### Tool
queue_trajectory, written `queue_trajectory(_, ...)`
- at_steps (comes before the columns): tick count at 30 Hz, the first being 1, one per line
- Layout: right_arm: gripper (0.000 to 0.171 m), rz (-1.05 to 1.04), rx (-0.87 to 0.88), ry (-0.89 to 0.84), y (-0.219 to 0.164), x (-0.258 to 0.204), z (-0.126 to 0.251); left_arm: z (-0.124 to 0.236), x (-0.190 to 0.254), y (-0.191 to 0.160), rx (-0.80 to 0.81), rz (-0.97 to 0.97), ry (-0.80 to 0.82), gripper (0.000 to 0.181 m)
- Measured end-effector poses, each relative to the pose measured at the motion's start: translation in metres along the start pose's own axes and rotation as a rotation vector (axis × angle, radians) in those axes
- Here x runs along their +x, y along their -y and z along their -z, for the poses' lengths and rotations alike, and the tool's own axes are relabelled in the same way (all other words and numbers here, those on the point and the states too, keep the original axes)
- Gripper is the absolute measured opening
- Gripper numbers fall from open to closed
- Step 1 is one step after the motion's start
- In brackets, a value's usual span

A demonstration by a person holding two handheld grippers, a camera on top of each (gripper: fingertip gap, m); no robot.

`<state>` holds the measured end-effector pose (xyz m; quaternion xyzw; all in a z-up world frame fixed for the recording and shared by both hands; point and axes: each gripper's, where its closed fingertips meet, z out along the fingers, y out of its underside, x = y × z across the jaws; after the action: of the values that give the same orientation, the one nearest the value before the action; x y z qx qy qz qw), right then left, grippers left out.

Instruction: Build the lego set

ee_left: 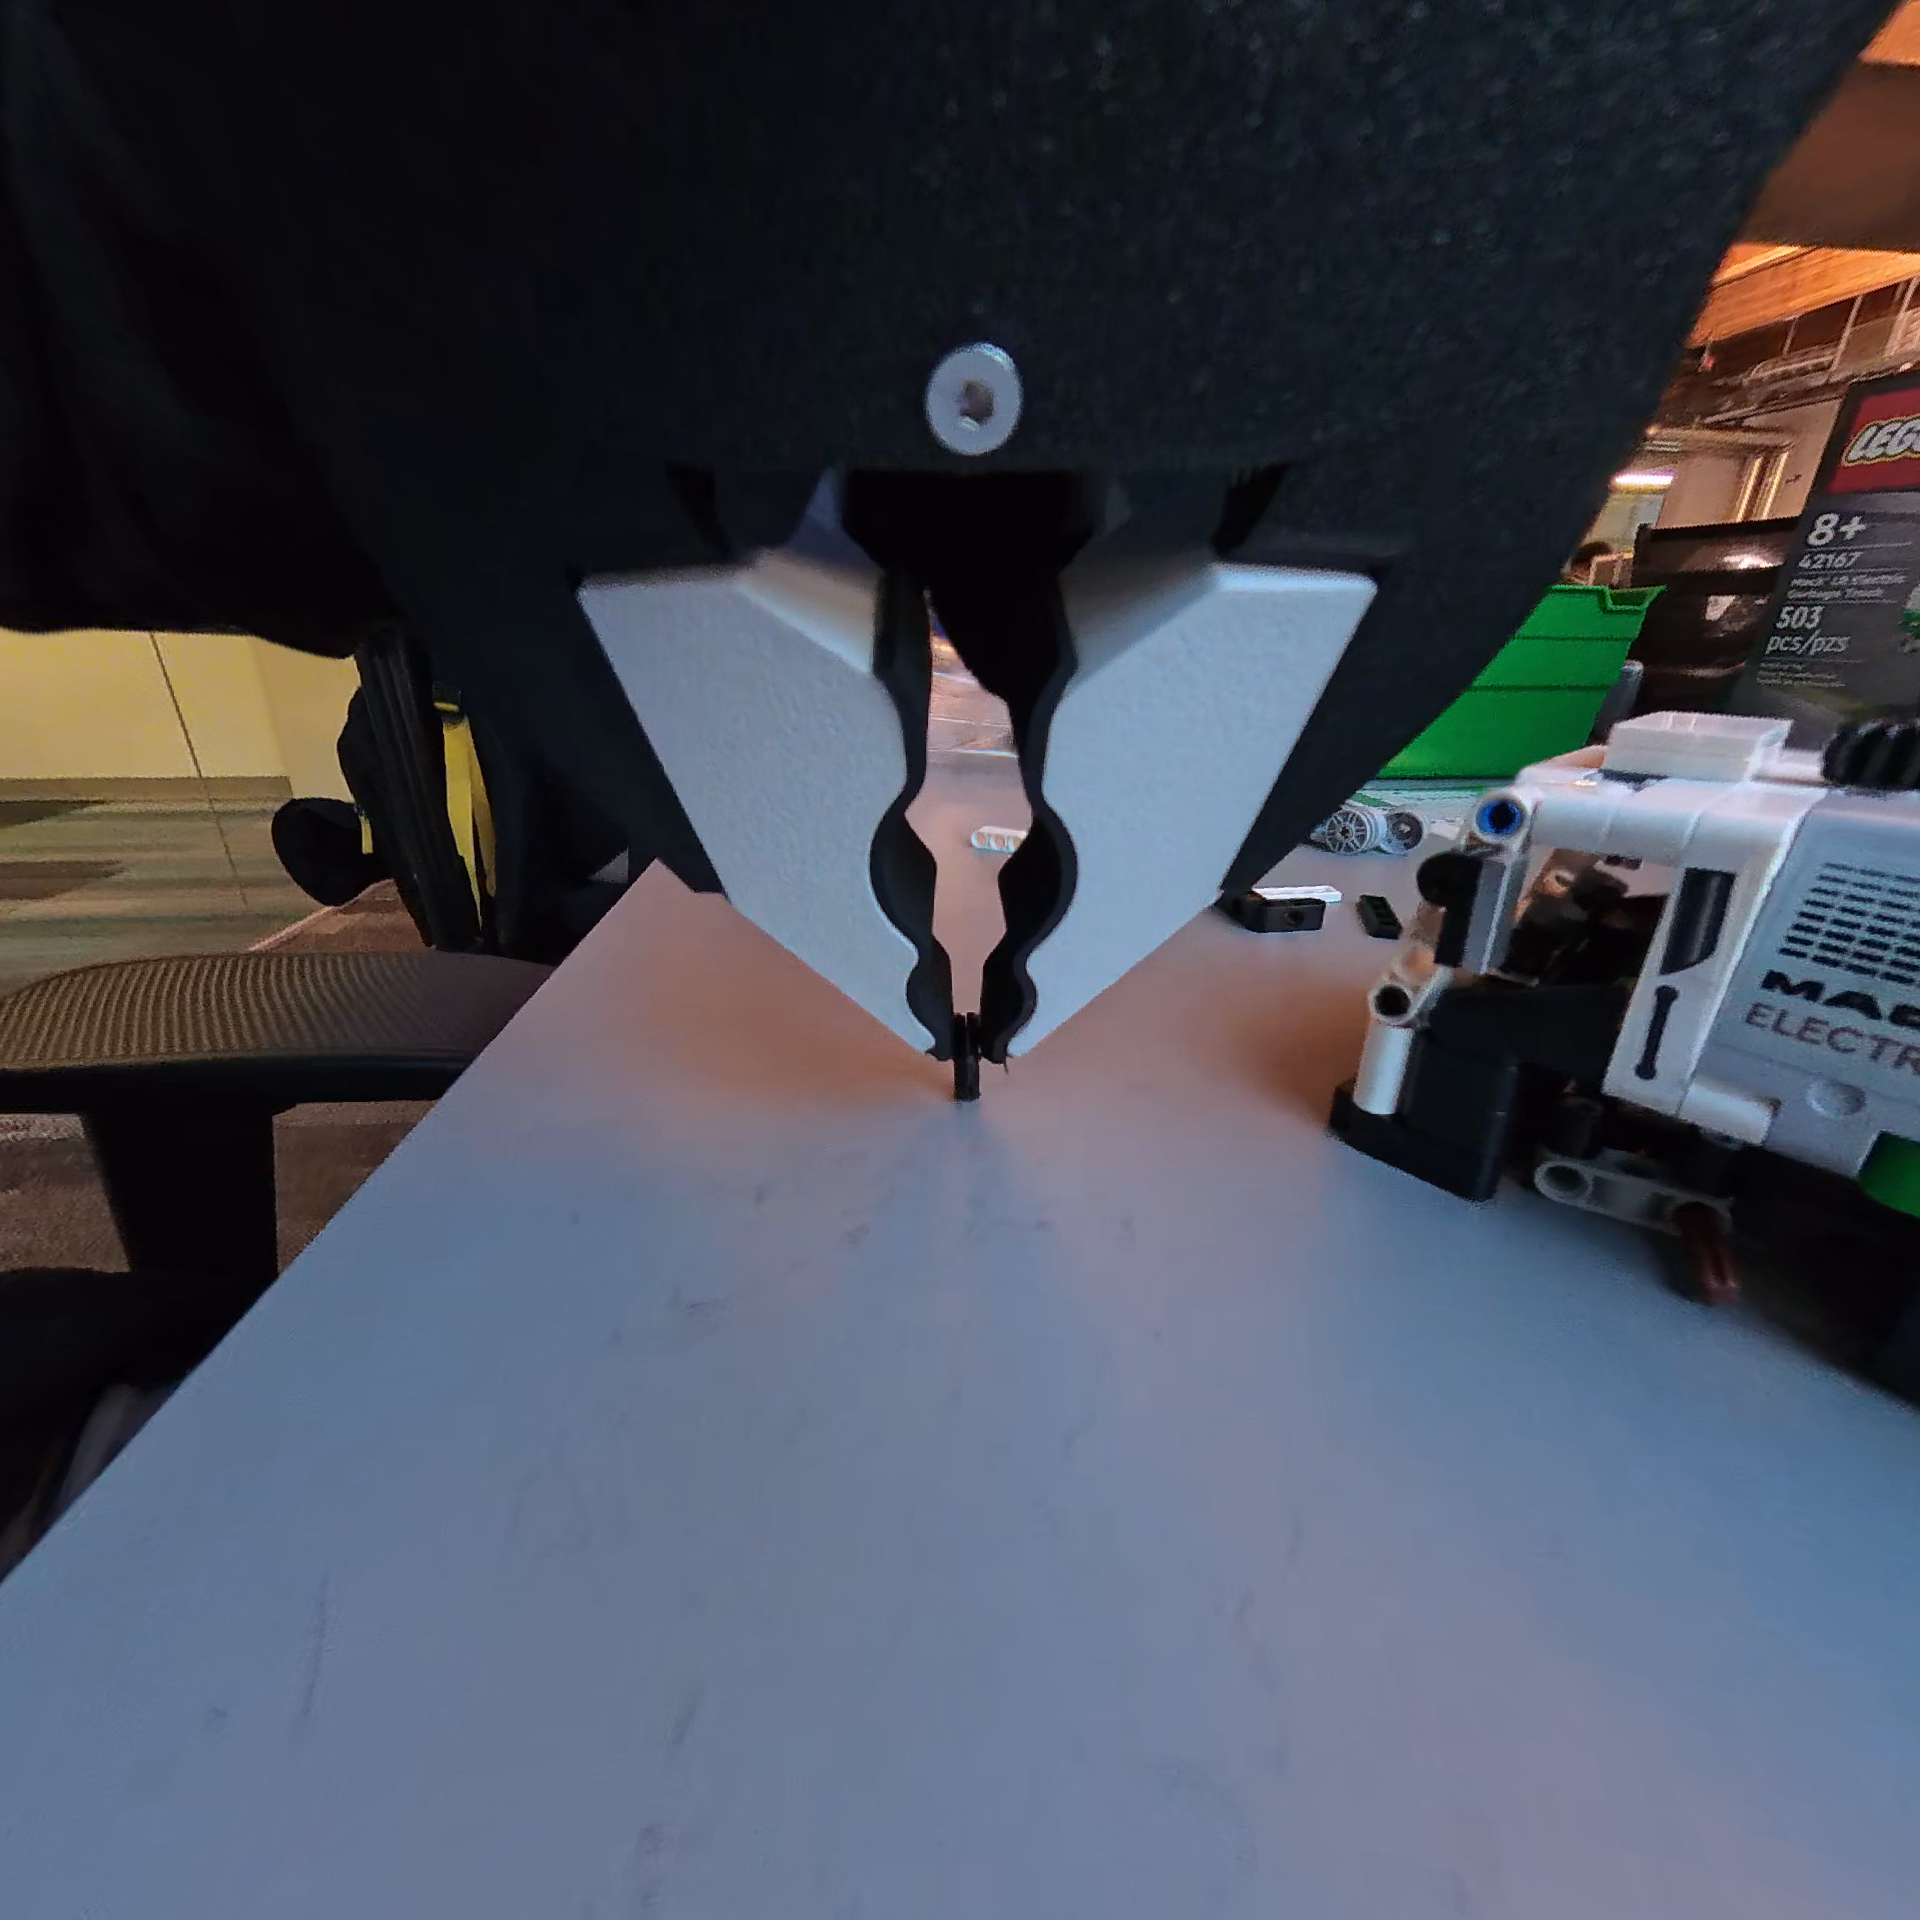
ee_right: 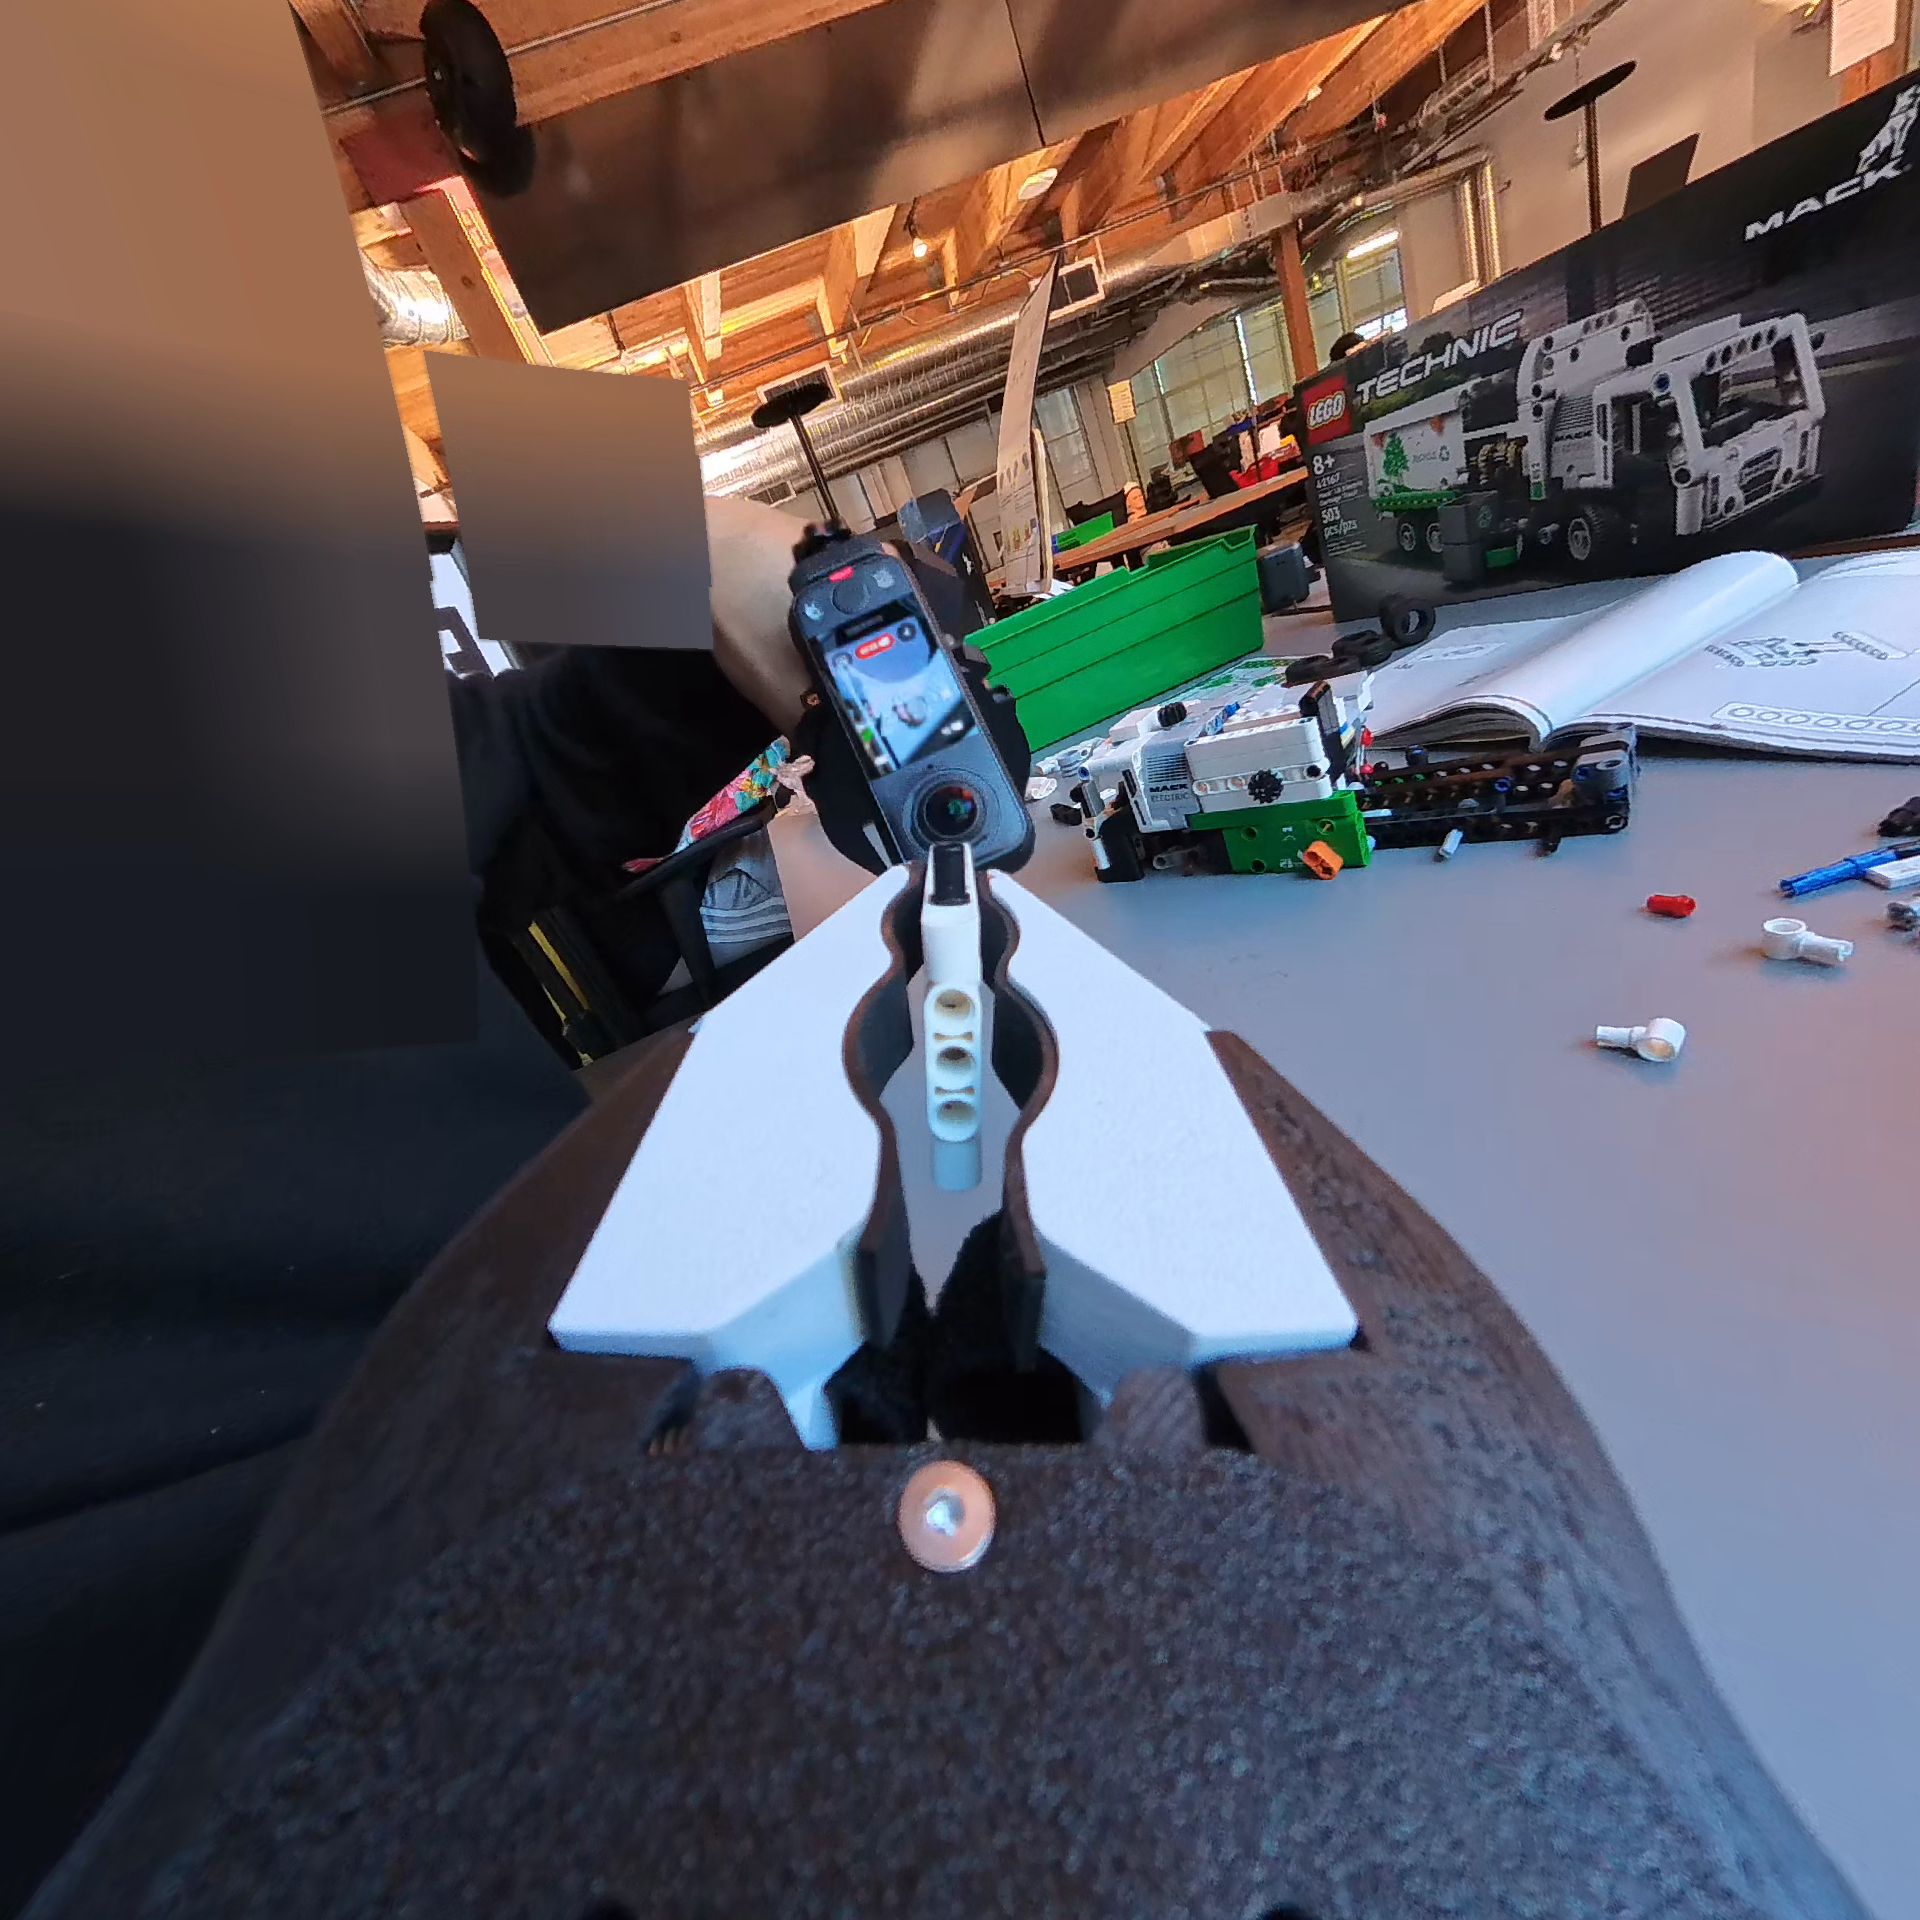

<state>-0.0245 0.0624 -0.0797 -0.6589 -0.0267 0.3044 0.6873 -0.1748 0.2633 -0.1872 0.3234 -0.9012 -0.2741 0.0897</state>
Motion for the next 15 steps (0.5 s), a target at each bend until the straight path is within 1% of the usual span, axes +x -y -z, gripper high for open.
queue_trajectory(9,0.007,0.001,0.003,0.001,0.0004,-0.0003,0.0005,0.0002,-0.0017,0.0002,-0.044,-0.004,-0.017,0.004)
queue_trajectory(15,0.007,0.001,0.002,0.004,0.0003,-0.0007,0.0005,-0.0041,0.0029,-0.0068,-0.100,-0.001,-0.044,0.004)
